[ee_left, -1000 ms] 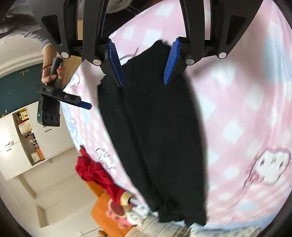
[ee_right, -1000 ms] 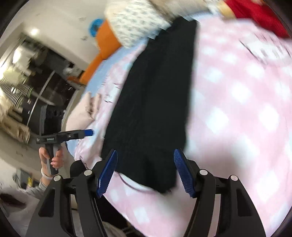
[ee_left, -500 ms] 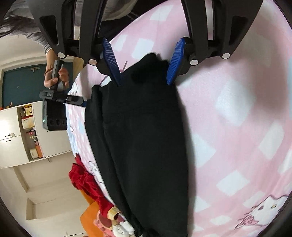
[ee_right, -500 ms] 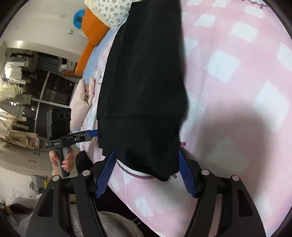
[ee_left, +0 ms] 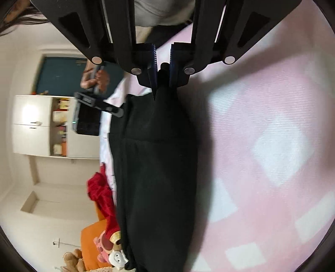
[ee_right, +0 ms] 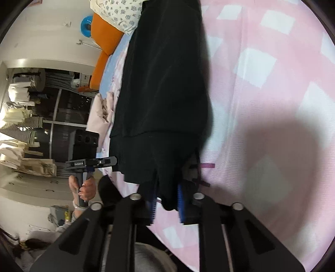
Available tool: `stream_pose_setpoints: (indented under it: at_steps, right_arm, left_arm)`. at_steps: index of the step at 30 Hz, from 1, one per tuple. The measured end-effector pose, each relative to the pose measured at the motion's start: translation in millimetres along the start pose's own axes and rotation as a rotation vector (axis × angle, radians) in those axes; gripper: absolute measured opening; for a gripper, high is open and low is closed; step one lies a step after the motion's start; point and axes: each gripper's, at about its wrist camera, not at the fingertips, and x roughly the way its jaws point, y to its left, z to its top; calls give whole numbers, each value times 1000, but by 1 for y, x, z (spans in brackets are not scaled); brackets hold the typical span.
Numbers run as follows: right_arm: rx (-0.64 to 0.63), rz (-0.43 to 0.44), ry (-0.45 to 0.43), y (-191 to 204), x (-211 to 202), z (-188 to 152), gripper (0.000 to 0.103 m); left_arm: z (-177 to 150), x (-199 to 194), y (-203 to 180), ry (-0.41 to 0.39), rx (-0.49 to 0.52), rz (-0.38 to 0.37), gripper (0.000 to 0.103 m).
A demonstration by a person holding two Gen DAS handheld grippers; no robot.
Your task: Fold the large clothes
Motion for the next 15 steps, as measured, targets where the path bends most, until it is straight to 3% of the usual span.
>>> stream_pose_setpoints:
  at_steps: [8, 15]
  right_arm:
    - [36, 154, -18, 26, -23, 29, 9]
    - [-19, 191, -108, 70, -49, 107, 10]
  left_arm:
    - [32, -34, -39, -35, -23, -233, 13]
    - [104, -60, -73, -126, -4, -301, 13]
